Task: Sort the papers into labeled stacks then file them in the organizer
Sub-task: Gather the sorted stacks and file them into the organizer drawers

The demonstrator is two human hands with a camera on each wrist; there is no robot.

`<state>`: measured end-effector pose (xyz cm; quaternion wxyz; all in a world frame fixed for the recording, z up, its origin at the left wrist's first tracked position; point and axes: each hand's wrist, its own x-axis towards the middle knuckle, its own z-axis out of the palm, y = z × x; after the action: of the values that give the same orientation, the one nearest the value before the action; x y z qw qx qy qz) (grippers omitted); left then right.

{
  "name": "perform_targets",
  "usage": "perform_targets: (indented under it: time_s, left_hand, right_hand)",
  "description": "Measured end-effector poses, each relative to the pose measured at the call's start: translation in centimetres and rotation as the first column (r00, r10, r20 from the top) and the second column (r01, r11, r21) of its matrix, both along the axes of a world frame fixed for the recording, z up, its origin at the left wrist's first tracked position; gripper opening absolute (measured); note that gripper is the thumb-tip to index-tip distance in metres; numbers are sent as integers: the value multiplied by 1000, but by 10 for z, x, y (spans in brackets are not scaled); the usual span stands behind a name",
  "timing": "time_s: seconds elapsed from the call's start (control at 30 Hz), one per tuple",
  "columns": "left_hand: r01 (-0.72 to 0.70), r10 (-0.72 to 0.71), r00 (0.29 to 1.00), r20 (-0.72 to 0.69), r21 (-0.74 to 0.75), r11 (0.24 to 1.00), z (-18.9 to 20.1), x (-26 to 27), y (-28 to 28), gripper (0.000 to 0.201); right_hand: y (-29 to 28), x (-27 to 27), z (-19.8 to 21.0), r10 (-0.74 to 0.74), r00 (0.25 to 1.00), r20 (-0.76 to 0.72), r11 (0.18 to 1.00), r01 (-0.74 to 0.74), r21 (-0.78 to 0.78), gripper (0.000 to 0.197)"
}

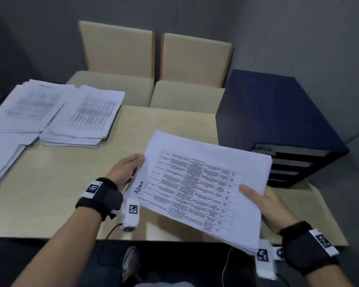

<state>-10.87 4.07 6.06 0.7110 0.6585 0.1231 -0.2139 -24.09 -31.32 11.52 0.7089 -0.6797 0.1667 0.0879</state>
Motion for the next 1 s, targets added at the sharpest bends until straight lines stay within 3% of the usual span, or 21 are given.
perform_targets:
  time_s: [0.1,0.2,0.3,0.37,0.43,0.53,0.7,0.8,0.9,1.0]
  left_hand:
    - [-19,20,998,-54,17,1000,-9,-59,-43,39]
    - [-95,97,992,-79,39,995,-12,-114,-90,42]
    - [-99,100,992,-80,20,995,-5,-150,-122,33]
    - [1,3,997,-76,55,998,-3,-164,-140,26]
    - [162,-163,987,-15,204,966,-4,-170,-155,13]
    - [291,-289,956,-56,313,904,-19,-170,-173,14]
    - [222,-206,973,-102,193,956,-23,-176,-200,14]
    - [144,-140,988,-72,51,988,-14,-181,-210,24]
    - [63,-61,997,53,-27,998,13,-176,-224,30]
    - [6,1,983,184,-39,999,40,-163,-240,32]
  right_hand:
    - [-46,-33,-5,19,999,-33,999,-17,49,47]
    - [-85,-67,-5,18,995,-97,996,-9,91,24]
    - [-117,-106,-14,23,985,-169,994,-4,112,23]
    - [-139,-125,-23,7,985,-173,992,15,122,32]
    - [-158,-138,-34,-24,986,-165,994,41,106,53]
    - [-178,-156,-41,-133,979,-153,979,154,133,32]
    - [-202,-179,-24,-277,943,-182,945,301,123,37]
    - [-211,-187,2,-333,930,-159,930,351,106,18]
    - [-217,-191,21,-369,924,-101,913,381,147,15]
    - [-223,-185,20,-376,923,-82,881,384,278,28]
